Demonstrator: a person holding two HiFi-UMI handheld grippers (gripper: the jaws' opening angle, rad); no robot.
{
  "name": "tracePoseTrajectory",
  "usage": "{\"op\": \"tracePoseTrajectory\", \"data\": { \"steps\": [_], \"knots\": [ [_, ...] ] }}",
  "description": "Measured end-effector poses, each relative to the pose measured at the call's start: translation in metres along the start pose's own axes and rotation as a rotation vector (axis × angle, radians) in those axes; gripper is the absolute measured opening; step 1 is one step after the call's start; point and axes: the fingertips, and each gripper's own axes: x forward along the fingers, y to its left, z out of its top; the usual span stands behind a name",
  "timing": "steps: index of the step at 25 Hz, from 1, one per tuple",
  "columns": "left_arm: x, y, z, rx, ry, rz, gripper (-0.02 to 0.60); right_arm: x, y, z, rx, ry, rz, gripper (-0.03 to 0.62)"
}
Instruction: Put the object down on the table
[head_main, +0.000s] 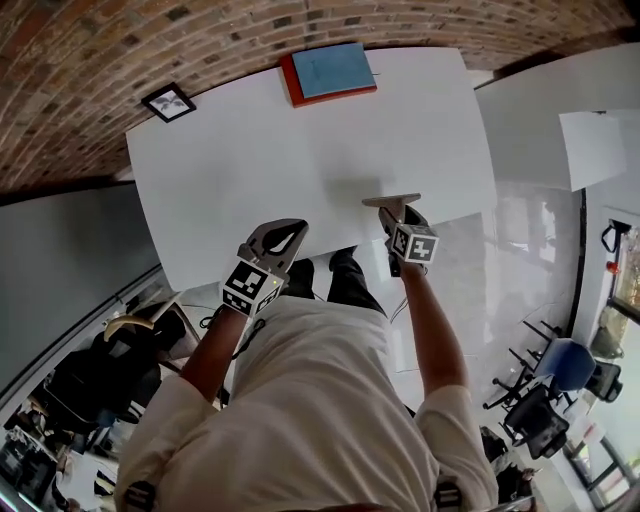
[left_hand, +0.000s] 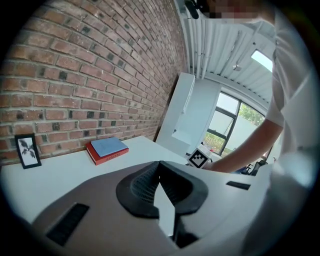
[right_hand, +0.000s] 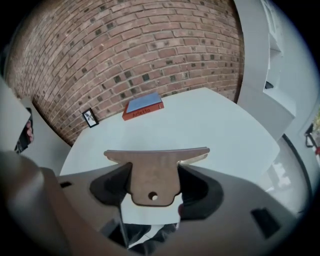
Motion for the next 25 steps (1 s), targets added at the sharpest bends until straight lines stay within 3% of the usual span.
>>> {"op": "tracePoseTrajectory", "data": {
  "steps": [13, 25],
  "knots": [
    [0.028, 0.000, -0.020, -0.061, 0.039, 0.063, -0.006, 0.065, -0.040, -0.025, -0.092, 0.103, -0.104, 0.289],
    [0.034, -0.001, -0.038, -0.112, 0.060, 0.101, -0.006, 0.085, -0.047, -0.033, -0.175, 0.178, -0.165, 0.290]
  ]
}}
